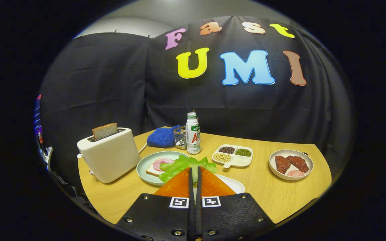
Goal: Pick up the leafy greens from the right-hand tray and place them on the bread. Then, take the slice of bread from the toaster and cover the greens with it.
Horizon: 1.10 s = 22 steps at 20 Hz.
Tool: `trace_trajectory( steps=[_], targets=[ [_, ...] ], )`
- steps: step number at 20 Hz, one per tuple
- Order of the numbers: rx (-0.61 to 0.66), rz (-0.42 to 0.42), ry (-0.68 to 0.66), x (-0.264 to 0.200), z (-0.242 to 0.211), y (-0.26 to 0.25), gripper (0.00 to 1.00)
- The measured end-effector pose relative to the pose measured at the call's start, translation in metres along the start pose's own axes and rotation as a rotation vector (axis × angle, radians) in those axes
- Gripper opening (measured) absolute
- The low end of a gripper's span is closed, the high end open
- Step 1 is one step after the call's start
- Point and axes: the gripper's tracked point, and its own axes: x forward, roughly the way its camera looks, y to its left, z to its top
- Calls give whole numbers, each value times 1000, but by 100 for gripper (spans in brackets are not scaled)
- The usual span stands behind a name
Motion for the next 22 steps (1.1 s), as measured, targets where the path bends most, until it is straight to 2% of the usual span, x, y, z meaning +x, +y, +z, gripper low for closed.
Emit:
trace_trajectory(
  steps=[8,16,22],
  targets=[
    [-21,59,-3,38,11,41,0],
    [32,144,45,87,4,72,0],
    [20,134,98,130,-11,80,0]
  ],
)
